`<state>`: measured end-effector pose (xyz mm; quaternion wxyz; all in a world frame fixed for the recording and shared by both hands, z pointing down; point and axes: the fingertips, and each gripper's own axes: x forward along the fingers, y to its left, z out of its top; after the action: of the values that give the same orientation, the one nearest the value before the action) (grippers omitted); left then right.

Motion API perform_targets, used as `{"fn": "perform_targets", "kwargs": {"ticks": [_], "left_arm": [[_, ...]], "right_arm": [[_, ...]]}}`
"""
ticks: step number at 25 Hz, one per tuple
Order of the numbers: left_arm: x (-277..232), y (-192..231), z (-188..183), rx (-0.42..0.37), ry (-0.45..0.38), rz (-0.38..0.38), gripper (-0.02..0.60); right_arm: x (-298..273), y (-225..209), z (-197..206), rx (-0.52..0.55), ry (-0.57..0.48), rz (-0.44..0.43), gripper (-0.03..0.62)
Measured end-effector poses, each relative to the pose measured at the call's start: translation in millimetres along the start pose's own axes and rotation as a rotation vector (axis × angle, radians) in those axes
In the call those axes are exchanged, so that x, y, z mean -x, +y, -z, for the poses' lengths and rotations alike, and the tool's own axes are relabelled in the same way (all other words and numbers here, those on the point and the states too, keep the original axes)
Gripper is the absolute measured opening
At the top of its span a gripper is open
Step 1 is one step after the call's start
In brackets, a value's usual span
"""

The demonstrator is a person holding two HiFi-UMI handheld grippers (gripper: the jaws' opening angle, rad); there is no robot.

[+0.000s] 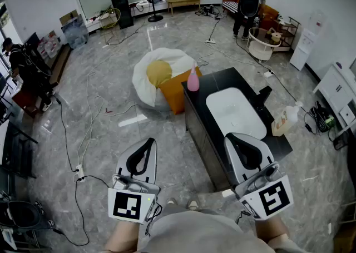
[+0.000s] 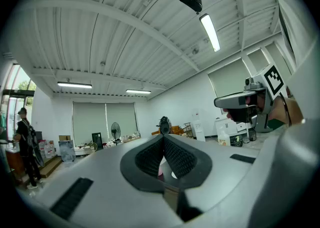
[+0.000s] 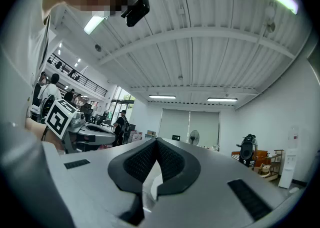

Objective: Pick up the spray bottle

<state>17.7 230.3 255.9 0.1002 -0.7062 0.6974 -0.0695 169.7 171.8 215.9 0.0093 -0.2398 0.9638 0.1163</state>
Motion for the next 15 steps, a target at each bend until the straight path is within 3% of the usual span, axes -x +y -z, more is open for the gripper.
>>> {"fn": "perform_targets", "kwargs": {"ticks": [6,15], "left_arm": [[-14.8,-8.5,-9.9,0.009,-0.038,-0.010,0.018],[-20.5,-7.3,-3.2,0.019,-0.014,-0.009,0.018]], "right_arm": [[-0.6,-10.8,8.2,-0.013,0.008,-0.006,0.029],[0.8,-32.6,23.9,-0.041,0.025,0.057,0.029]]}}
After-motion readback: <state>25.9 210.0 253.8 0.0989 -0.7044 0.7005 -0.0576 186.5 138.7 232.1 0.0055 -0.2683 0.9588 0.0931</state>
